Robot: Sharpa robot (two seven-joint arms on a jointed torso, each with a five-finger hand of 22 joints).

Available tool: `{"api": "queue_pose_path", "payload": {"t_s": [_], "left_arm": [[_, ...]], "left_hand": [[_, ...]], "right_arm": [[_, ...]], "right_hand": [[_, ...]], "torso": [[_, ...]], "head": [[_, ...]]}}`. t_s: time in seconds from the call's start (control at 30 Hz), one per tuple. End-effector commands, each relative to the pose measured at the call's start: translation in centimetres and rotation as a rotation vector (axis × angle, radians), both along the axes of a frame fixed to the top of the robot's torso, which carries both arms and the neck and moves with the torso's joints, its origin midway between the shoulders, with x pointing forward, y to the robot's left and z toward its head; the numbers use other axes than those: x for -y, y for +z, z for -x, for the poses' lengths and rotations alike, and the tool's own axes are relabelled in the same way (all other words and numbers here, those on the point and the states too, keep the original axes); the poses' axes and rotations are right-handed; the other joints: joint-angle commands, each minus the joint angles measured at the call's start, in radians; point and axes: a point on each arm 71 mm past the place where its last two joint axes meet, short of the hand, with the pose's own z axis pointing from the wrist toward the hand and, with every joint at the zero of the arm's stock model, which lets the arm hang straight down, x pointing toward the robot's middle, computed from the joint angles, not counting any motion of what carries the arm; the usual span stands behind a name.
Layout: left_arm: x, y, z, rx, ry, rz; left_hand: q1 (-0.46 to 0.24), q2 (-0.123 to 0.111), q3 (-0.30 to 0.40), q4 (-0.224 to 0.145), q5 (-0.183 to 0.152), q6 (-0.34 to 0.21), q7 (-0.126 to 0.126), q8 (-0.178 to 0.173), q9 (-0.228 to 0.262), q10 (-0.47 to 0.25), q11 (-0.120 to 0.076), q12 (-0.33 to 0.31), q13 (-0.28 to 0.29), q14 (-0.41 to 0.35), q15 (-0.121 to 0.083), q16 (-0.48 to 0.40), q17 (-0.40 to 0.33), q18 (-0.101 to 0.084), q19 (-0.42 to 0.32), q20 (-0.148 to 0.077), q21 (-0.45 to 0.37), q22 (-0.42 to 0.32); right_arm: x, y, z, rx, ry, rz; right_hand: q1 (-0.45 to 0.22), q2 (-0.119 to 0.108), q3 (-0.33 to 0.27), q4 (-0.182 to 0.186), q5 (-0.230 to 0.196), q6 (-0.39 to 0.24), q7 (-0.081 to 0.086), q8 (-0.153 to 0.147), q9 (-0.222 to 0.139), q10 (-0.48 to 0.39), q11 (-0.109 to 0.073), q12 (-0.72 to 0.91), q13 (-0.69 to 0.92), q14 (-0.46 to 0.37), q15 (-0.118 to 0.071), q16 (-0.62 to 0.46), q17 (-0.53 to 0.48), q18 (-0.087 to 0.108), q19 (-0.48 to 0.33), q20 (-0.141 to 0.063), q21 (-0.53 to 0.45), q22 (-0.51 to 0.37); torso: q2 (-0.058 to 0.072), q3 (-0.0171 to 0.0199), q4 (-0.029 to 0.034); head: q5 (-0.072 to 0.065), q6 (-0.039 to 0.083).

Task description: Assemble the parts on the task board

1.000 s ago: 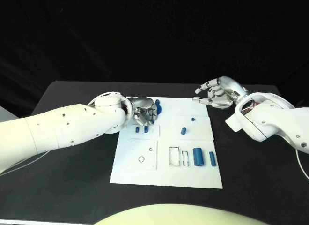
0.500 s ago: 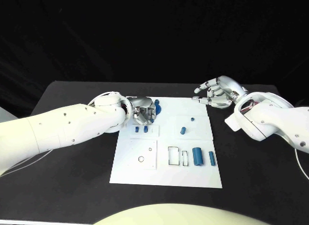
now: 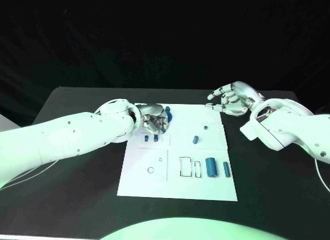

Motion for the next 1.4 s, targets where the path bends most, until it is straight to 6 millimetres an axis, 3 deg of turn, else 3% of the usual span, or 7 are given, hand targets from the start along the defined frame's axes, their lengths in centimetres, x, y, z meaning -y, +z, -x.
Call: {"api": "queue_pose_path", "payload": {"t_s": [0.03,0.37,0.57,1.03,1.4], "left_arm": [[0.2,0.4,0.1,0.019,-0.013,0.062],[-0.5,1.2,0.2,0.010,0.019,0.131],[-1.4,1.8,0.3,-0.019,0.041,0.148],[-4.0,1.7,0.4,-0.068,0.090,0.097],[-4.1,1.4,0.3,-0.071,0.092,0.067]], "left_hand": [[-0.015,0.000,-0.001,-0.007,-0.002,0.009,0.000,-0.008,0.007,0.010,0.002,-0.008,-0.002,0.008,0.000,0.006,0.004,-0.017,0.007,0.000,0.006,0.004],[-0.027,0.000,-0.005,-0.010,-0.001,0.019,0.000,-0.018,0.009,0.021,0.004,-0.022,-0.006,0.016,0.000,0.013,0.012,-0.019,0.014,0.000,0.013,0.013],[-0.035,-0.002,-0.009,-0.010,-0.002,0.022,-0.001,-0.023,0.010,0.025,0.004,-0.029,-0.007,0.018,0.001,0.015,0.012,-0.020,0.015,0.000,0.013,0.013],[-0.053,-0.003,-0.018,-0.005,-0.003,0.032,-0.004,-0.031,0.013,0.034,0.002,-0.043,-0.010,0.016,0.001,0.015,0.006,-0.019,0.013,0.001,0.009,0.011],[-0.059,-0.004,-0.021,-0.004,-0.003,0.036,-0.006,-0.034,0.014,0.038,0.002,-0.048,-0.011,0.016,0.001,0.016,0.006,-0.019,0.014,0.001,0.008,0.011]], "right_arm": [[-0.2,0.0,0.1,0.008,0.019,0.005],[-0.1,-0.1,0.0,0.006,0.016,0.007],[0.1,-0.1,-0.1,0.004,0.011,0.009],[0.3,-0.2,-0.1,0.005,0.002,0.010],[0.3,-0.3,-0.1,0.007,0.001,0.010]], "right_hand": [[0.012,0.001,0.005,0.000,0.005,-0.005,0.002,0.006,-0.001,0.005,-0.002,0.005,0.002,0.034,-0.007,-0.004,0.001,0.003,0.006,-0.005,0.004,0.173],[0.012,0.001,0.005,0.000,0.005,-0.005,0.002,0.006,-0.001,0.005,-0.002,0.005,0.002,0.034,-0.007,-0.004,0.001,0.003,0.006,-0.005,0.004,0.173],[0.012,0.001,0.005,0.000,0.005,-0.005,0.002,0.006,-0.001,0.005,-0.002,0.005,0.002,0.034,-0.007,-0.004,0.001,0.003,0.006,-0.005,0.004,0.173],[0.011,0.001,0.005,0.000,0.006,-0.005,0.002,0.007,-0.001,0.003,-0.003,-0.001,-0.004,0.032,-0.008,-0.008,-0.004,0.005,0.002,-0.006,-0.007,0.169],[0.011,0.001,0.005,0.000,0.006,-0.005,0.002,0.007,-0.001,0.003,-0.003,-0.001,-0.004,0.032,-0.008,-0.008,-0.004,0.005,0.002,-0.006,-0.007,0.169]], "torso": [[0.000,-0.0001,0.0001],[-0.001,-0.0005,0.0001],[-0.001,0.0014,0.0019],[0.000,-0.0001,0.0006],[0.002,-0.0005,-0.0007]], "head": [[0.000,0.002],[-0.001,0.010],[-0.001,0.012],[0.000,0.008],[0.003,0.008]]}}
